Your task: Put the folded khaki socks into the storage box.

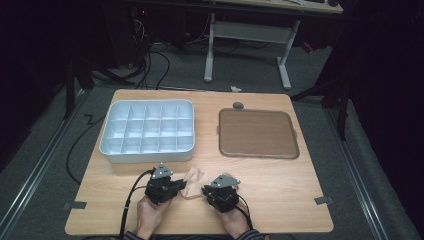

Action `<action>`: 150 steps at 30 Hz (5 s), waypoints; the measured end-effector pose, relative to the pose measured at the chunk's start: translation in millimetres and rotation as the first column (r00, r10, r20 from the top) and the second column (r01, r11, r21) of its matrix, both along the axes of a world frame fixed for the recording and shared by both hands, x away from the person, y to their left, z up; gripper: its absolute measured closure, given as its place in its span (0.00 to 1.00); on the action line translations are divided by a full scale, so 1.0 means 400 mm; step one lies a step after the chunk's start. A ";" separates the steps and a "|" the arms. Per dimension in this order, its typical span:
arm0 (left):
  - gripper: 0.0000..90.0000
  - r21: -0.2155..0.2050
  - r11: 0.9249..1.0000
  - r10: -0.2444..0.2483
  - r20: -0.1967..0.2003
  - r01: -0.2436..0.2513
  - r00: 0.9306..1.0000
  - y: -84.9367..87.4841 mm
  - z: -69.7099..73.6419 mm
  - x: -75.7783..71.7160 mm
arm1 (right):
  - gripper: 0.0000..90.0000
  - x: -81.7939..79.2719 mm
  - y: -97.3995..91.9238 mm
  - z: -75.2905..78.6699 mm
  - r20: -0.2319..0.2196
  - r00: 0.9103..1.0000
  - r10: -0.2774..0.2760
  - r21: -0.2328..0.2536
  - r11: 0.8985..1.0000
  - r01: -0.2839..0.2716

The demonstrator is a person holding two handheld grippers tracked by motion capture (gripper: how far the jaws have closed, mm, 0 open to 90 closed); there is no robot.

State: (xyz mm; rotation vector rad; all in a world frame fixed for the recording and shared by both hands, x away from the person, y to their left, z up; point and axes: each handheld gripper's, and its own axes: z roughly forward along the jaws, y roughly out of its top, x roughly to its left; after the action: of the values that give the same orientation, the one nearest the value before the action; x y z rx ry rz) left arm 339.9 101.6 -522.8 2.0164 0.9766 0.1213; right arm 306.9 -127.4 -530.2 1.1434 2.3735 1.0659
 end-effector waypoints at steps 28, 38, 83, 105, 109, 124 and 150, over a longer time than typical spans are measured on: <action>0.94 -0.063 0.996 -0.062 0.059 0.066 0.996 -0.002 0.066 -0.012 | 0.96 0.018 0.016 0.001 -0.030 0.999 0.035 0.018 0.999 -0.034; 0.94 -0.079 0.994 -0.076 0.073 0.082 0.994 0.003 0.077 -0.015 | 0.96 0.028 0.051 0.004 -0.029 0.998 0.064 -0.002 0.998 -0.064; 0.95 -0.069 0.992 -0.102 0.060 0.106 0.993 0.000 0.085 -0.004 | 0.73 0.003 -0.130 0.065 0.073 0.982 -0.171 0.038 0.985 0.169; 0.95 -0.070 0.988 -0.129 0.080 0.135 0.988 -0.025 0.101 -0.006 | 0.95 0.022 -0.108 0.012 -0.022 0.989 -0.147 0.029 0.989 0.147; 0.95 -0.067 0.987 -0.139 0.085 0.145 0.987 -0.032 0.103 -0.006 | 0.95 0.021 -0.098 0.009 -0.025 0.990 -0.140 0.036 0.989 0.141; 0.95 -0.059 0.981 -0.179 0.077 0.183 0.981 -0.078 0.094 0.002 | 0.95 0.029 -0.083 0.005 -0.036 0.991 -0.126 0.056 0.990 0.128; 0.94 -0.003 0.984 -0.178 0.051 0.178 0.983 -0.145 0.054 0.014 | 0.94 0.032 -0.089 -0.005 -0.032 0.992 -0.120 0.063 0.991 0.121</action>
State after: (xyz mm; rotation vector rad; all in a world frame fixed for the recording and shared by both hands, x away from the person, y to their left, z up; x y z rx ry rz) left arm 345.6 43.7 -501.0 2.0735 0.7597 0.0709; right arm 319.5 -162.8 -532.1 1.3149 2.2731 1.1003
